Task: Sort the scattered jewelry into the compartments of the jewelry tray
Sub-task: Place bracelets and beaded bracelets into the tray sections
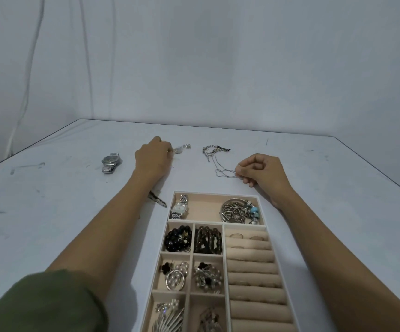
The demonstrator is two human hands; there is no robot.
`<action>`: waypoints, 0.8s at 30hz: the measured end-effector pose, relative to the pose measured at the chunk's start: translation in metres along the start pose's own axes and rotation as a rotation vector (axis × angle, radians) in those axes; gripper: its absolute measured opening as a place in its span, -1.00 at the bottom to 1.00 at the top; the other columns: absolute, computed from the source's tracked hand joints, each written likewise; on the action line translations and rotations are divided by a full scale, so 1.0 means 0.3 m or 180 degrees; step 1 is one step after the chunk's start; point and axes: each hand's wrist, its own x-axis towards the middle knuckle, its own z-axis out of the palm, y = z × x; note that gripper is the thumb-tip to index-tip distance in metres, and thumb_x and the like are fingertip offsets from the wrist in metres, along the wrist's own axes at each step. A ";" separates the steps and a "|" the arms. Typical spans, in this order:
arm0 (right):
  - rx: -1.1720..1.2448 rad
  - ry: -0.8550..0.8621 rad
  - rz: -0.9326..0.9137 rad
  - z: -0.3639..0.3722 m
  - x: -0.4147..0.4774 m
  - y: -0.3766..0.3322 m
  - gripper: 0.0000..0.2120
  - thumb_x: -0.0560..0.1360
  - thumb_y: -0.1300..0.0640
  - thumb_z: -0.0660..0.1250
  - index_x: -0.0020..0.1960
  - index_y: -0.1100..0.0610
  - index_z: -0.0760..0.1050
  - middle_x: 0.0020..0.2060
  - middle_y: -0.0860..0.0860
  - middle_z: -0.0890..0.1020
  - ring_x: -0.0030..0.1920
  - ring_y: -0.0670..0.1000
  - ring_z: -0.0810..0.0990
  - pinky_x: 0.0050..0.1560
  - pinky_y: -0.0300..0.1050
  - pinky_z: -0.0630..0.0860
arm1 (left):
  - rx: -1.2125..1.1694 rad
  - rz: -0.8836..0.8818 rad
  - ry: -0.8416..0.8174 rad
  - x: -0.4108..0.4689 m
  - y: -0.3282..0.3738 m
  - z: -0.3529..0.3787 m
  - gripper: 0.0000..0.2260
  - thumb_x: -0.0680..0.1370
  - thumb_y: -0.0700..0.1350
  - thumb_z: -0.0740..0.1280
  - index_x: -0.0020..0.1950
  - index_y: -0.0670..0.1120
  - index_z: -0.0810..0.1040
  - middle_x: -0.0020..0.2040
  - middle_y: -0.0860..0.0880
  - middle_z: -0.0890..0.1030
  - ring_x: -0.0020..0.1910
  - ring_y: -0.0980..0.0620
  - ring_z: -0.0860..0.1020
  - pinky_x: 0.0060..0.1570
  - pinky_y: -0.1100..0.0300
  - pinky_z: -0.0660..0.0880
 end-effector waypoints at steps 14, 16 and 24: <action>-0.0076 -0.0055 0.0000 0.005 -0.010 -0.009 -0.92 0.38 0.38 0.46 -0.17 0.28 0.58 -0.30 0.25 0.63 -0.41 0.01 0.51 -0.46 -0.28 0.41 | -0.2278 -0.0743 0.0038 -0.018 -0.018 -0.090 -0.87 0.52 -0.05 0.38 -0.04 -0.07 0.50 -0.10 -0.11 0.65 -0.25 -0.01 0.64 -0.17 0.03 0.62; -0.0039 -0.0075 0.0005 0.007 -0.017 -0.015 -0.92 0.38 0.39 0.46 -0.17 0.30 0.59 -0.29 0.27 0.62 -0.42 -0.01 0.52 -0.46 -0.29 0.41 | -0.2708 -0.0781 0.0033 -0.046 -0.005 -0.123 -0.88 0.50 -0.14 0.41 -0.05 -0.11 0.51 -0.10 -0.15 0.65 -0.34 0.05 0.61 -0.33 0.14 0.60; 0.0255 -0.0201 0.0196 0.023 -0.040 -0.083 -0.88 0.33 0.34 0.51 -0.14 0.28 0.64 -0.24 0.14 0.63 -0.35 -0.03 0.45 -0.45 -0.27 0.33 | -0.3452 -0.0369 0.0057 -0.259 0.045 -0.274 -0.89 0.46 -0.18 0.46 -0.05 -0.15 0.59 -0.20 -0.12 0.64 -0.30 0.10 0.59 -0.28 0.23 0.58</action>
